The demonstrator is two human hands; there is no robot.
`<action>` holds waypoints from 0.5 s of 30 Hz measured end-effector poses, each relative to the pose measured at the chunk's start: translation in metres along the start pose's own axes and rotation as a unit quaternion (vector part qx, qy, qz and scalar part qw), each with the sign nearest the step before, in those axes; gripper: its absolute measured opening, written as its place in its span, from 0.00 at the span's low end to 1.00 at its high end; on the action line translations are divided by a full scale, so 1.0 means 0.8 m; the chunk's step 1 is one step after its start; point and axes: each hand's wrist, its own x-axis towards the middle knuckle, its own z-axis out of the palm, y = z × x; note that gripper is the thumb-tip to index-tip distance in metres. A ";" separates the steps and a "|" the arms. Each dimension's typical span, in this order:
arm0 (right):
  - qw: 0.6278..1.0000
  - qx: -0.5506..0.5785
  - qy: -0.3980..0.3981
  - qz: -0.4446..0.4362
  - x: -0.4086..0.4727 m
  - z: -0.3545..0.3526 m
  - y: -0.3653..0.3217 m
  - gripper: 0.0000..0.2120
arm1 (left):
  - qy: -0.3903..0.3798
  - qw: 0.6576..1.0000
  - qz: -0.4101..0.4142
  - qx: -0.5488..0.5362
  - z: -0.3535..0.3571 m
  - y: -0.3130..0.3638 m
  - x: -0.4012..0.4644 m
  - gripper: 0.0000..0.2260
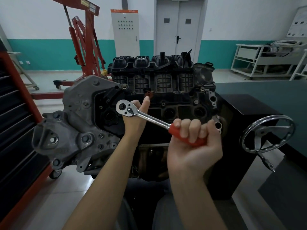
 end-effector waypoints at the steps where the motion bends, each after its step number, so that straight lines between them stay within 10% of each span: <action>1: 1.000 -0.002 -0.005 -0.002 -0.002 -0.001 0.001 0.22 | -0.004 1.000 -0.003 -0.001 0.000 0.001 -0.001 0.25; 15: 0.983 -0.119 -0.049 0.129 0.120 0.071 -0.016 0.18 | 0.002 1.000 0.000 0.030 0.003 -0.014 0.002 0.22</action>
